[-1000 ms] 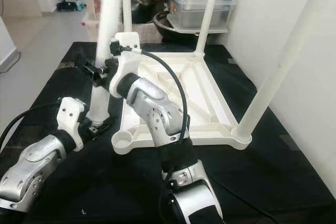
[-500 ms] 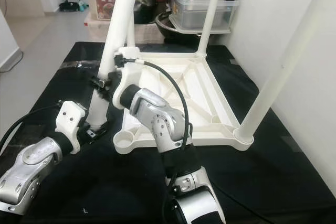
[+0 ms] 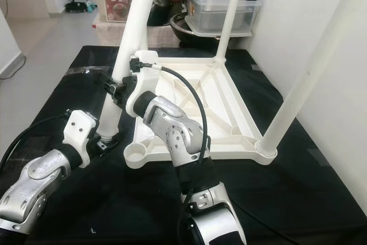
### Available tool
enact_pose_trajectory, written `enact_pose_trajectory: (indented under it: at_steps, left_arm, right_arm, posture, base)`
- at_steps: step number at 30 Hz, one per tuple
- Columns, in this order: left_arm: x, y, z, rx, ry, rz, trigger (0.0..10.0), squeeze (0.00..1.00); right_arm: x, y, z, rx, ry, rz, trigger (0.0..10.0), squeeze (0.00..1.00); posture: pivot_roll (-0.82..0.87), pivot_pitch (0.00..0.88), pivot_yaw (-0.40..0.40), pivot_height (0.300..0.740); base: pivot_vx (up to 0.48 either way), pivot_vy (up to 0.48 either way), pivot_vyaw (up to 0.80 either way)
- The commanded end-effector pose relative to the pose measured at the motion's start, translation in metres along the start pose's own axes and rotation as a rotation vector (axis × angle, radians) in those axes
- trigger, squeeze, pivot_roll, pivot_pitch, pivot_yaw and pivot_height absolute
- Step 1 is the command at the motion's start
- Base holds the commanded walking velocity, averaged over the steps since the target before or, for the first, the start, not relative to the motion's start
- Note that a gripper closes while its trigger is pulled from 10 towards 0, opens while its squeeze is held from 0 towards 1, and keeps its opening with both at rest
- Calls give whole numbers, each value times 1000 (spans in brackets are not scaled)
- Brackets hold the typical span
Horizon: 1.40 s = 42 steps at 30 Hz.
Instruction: Building children table
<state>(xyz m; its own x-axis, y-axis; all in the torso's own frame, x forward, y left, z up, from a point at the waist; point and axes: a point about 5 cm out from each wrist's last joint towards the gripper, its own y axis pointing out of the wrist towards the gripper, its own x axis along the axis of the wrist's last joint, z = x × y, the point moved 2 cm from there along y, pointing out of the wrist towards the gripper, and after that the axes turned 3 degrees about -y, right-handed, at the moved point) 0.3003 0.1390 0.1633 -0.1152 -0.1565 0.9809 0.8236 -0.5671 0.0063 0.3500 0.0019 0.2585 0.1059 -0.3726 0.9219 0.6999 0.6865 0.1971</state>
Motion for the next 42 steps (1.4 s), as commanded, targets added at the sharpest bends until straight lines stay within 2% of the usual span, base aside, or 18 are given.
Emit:
enact_pose_trajectory:
  at_steps: [1,6,7,8,10,11,13,14,15,16,17,18,19,21,23,27,30,42]
  left_arm:
    - [-6,0,-4,-17,-8,16,10000,1000]
    - [-2,-7,-1,-31,-55,-1,10000,1000]
    - [4,-11,-3,-49,-76,-26,10000,1000]
    - [4,-11,-3,-49,-76,-26,10000,1000]
    - [11,-14,-2,-40,-69,-45,10000,1000]
    - [11,-14,-2,-40,-69,-45,10000,1000]
    - [17,-16,-1,-14,-57,-56,10000,1000]
    - [17,-16,-1,-14,-57,-56,10000,1000]
    - [16,-18,-1,-15,-50,-49,10000,0]
    - [14,-19,-2,-18,-40,-35,10000,0]
    - [14,-19,-2,-18,-40,-35,10000,0]
    - [3,-22,-6,-29,-34,4,10000,0]
    - [-3,-23,-10,-38,-45,24,10000,0]
    - [-3,-23,-10,-38,-45,24,10000,0]
    - [-11,-26,-17,-53,-61,54,10000,0]
    - [-18,-29,-22,-57,-70,82,10000,0]
    - [-20,-29,-22,-43,-75,92,10000,0]
    - [-20,-28,-20,-33,-54,96,10000,0]
  right_arm:
    - [-11,1,11,6,95,-41,0,0]
    - [2,-2,-5,-32,66,-75,0,0]
    - [11,-5,-21,-77,37,-97,0,0]
    - [11,-5,-21,-77,37,-97,0,0]
    - [22,-11,-39,-134,-21,-114,0,0]
    - [22,-11,-39,-134,-21,-114,0,0]
    - [36,-19,-65,-233,-92,-135,0,0]
    - [36,-19,-65,-233,-92,-135,0,0]
    - [45,-24,-77,-283,-130,-150,0,0]
    - [53,-27,-86,-326,-149,-169,0,0]
    - [53,-27,-86,-326,-149,-169,0,0]
    - [74,-34,-101,-393,-144,-232,0,0]
    - [90,-39,-106,-409,-125,-298,0,0]
    - [90,-39,-106,-409,-125,-298,0,0]
    - [115,-47,-108,-384,-91,-409,0,0]
    - [135,-50,-98,-274,-55,-490,0,0]
    - [132,-44,-88,-197,-38,-492,0,0]
    - [114,-35,-81,-153,-21,-457,0,0]
  posture:
    - [101,0,-24,740]
    - [102,0,-23,740]
    - [106,0,-27,740]
    - [106,0,-27,740]
    - [110,0,-32,740]
    - [110,0,-32,740]
    - [111,0,-34,740]
    - [111,0,-34,740]
    - [109,0,-35,740]
    - [109,0,-35,740]
    - [109,0,-35,740]
    - [101,0,-30,740]
    - [99,0,-27,740]
    - [99,0,-27,740]
    - [105,0,-30,740]
    - [103,0,-34,740]
    - [103,0,-36,740]
    - [106,0,-28,740]
  base:
    - [0,0,0]
    - [0,0,0]
    - [0,0,0]
    - [0,0,0]
    - [0,0,0]
    - [0,0,0]
    - [0,0,0]
    - [0,0,0]
    - [0,0,0]
    - [0,0,0]
    - [0,0,0]
    - [0,0,0]
    - [0,0,0]
    - [0,0,0]
    - [0,0,0]
    - [0,0,0]
    - [0,0,0]
    - [0,0,0]
